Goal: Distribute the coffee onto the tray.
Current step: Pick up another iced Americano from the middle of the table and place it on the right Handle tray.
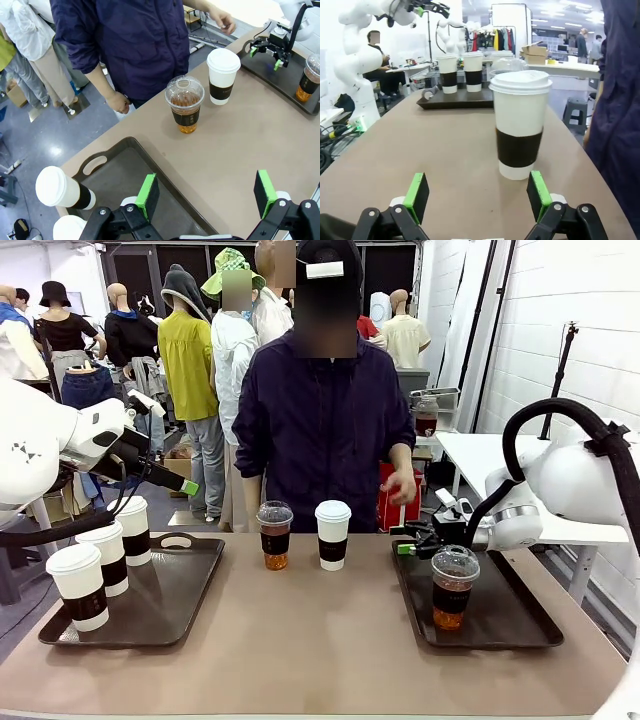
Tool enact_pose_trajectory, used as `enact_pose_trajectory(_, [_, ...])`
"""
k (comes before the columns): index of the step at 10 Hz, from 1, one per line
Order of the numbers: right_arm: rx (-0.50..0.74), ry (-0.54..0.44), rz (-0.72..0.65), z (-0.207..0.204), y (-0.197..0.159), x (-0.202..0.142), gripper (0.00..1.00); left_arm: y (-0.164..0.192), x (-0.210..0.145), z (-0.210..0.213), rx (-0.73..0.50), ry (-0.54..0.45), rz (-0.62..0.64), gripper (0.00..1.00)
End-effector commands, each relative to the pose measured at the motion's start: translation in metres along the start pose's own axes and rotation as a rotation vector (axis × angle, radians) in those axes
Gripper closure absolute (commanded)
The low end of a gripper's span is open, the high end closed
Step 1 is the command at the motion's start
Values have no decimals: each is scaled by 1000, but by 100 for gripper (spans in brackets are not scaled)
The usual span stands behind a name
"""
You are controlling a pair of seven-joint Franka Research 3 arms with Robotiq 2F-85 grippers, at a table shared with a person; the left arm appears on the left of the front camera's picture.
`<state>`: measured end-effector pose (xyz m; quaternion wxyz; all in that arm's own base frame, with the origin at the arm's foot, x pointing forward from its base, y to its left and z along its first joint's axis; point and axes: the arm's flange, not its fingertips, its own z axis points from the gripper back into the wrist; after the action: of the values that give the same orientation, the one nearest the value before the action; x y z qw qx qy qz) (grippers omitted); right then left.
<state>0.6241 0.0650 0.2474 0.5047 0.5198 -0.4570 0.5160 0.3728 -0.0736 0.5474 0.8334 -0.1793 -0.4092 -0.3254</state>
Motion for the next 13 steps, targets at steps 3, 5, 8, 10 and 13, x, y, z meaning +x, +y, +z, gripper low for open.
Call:
enact_pose_trajectory(3, [-34,16,-26,-4,-15,0,0,1,-1,0,-7,-3,6,0])
enact_pose_trajectory(5, [-17,12,-3,1,-7,-2,0,1,-1,0,-7,-3,6,0])
enact_pose_trajectory(8, [-17,12,-3,1,-7,-2,0,1,-1,0,-7,-3,6,0])
enact_pose_trajectory(10, [-17,12,-3,1,-7,-2,0,1,-1,0,-7,-3,6,0])
enact_pose_trajectory(13, [-17,12,-3,1,-7,-2,0,1,-1,0,-7,-3,6,0])
